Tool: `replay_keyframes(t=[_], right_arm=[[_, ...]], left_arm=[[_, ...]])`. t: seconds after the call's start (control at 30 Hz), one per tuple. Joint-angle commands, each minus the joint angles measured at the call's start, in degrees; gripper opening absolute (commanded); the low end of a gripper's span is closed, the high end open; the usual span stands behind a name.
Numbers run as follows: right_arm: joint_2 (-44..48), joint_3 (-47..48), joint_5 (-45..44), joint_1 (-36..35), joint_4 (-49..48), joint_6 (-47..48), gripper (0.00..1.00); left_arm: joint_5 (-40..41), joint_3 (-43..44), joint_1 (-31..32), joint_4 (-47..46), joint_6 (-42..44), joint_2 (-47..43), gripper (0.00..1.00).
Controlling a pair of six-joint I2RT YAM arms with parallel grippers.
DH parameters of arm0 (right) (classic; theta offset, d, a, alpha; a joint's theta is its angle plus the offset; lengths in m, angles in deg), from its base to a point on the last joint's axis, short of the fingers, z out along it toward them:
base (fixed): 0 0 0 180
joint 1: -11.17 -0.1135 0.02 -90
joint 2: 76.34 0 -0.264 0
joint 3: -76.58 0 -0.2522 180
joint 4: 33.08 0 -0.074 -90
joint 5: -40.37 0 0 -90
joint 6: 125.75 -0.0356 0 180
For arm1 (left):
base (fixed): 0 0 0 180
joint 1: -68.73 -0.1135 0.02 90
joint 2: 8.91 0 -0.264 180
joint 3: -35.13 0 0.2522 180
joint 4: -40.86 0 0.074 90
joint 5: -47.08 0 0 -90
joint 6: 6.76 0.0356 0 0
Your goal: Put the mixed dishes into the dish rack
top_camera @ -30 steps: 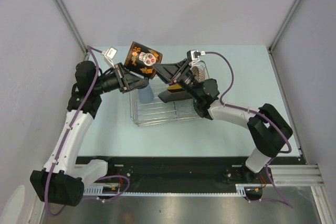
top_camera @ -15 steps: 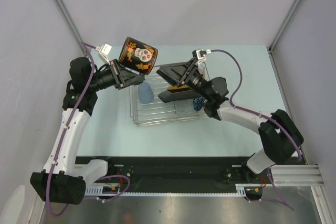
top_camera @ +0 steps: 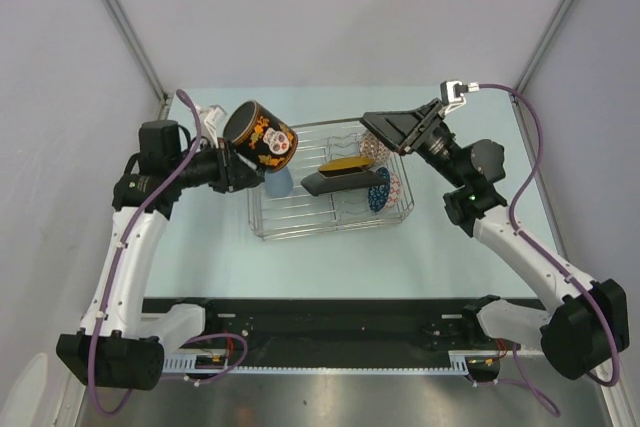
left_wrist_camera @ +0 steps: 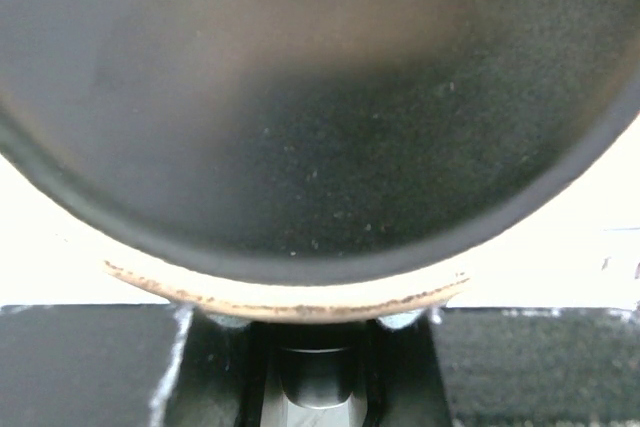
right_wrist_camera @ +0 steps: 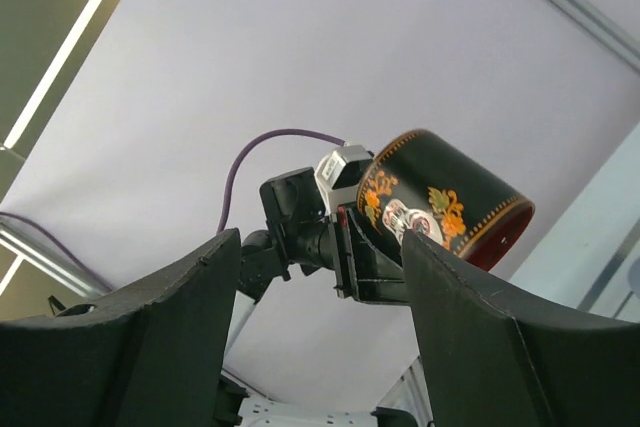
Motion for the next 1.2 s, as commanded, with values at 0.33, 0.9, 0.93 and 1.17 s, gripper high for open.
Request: replay_keyframes(t=[0.33, 0.9, 0.93, 1.17], right_arm=[[5.2, -0.3, 1.7, 1.6, 11.7, 6.0, 0.71], [8.5, -3.6, 0.7, 1.6, 14.8, 6.6, 0.71], [8.7, -3.8, 0.7, 1.6, 14.8, 6.5, 0.71], [10.0, -5.4, 0.1, 1.8, 15.3, 6.2, 0.71]], left_arm=[[14.6, -5.7, 3.9, 7.0, 14.6, -1.3, 0.00], [30.2, -7.6, 12.8, 0.4, 9.7, 4.5, 0.00], [30.8, -7.4, 13.0, 0.2, 9.6, 4.8, 0.00], [32.9, -5.4, 15.1, -0.5, 8.7, 8.7, 0.00]])
